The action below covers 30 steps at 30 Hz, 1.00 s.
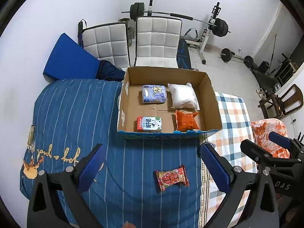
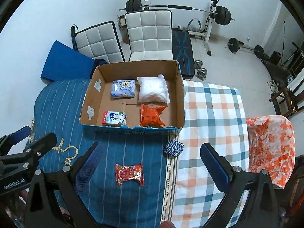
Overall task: Organize soft objects
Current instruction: 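Grasp the red snack bag with the left tool while the right grasps the yarn ball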
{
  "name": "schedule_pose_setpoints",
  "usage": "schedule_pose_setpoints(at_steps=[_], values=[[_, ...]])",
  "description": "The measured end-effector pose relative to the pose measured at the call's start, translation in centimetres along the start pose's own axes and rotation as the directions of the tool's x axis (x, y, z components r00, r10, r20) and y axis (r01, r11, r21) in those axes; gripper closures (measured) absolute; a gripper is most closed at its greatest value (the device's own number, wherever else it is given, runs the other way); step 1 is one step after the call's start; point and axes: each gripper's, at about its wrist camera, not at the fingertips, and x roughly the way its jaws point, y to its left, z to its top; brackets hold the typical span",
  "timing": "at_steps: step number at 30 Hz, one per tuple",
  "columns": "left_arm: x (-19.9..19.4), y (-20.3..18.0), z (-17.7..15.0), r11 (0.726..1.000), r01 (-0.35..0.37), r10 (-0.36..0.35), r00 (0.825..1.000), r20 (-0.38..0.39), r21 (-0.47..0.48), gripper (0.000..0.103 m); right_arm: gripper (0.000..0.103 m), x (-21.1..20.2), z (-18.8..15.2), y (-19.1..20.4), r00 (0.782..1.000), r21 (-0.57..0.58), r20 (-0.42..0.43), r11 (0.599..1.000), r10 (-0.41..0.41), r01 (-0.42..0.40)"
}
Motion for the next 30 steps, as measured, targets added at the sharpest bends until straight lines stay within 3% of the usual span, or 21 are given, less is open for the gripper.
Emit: schedule_pose_setpoints(at_steps=[13,18,22,26,30], values=[[0.8,-1.0,-0.7,1.000,-0.006,0.006,1.000,-0.022,0.005,0.001,0.000,1.0,-0.9,-1.3,1.000,0.028,-0.023,1.000,-0.002,0.003],[5.4,-0.6,-2.2,0.999,0.008,-0.014,0.992,-0.129,-0.048,0.001,0.000,4.6,-2.1,-3.7,0.995,0.073,-0.092,0.997,-0.028,0.034],[10.7,-0.8,-5.1,0.996,0.007,-0.030,0.961,-0.276,-0.084,0.001,0.000,8.9,-4.3,-6.5,0.982,0.117,-0.185,0.991,-0.046,0.068],[16.2,-1.5,-8.5,0.993,-0.002,-0.045,0.912,-0.409,-0.115,0.001,0.000,13.2,-6.5,-9.2,0.963,0.173,-0.269,0.982,-0.030,0.079],[20.3,-2.4,-10.5,0.990,0.006,-0.075,0.867,-0.492,-0.141,0.001,0.000,16.8,-8.0,-10.9,0.949,0.216,-0.315,0.973,-0.011,0.083]])
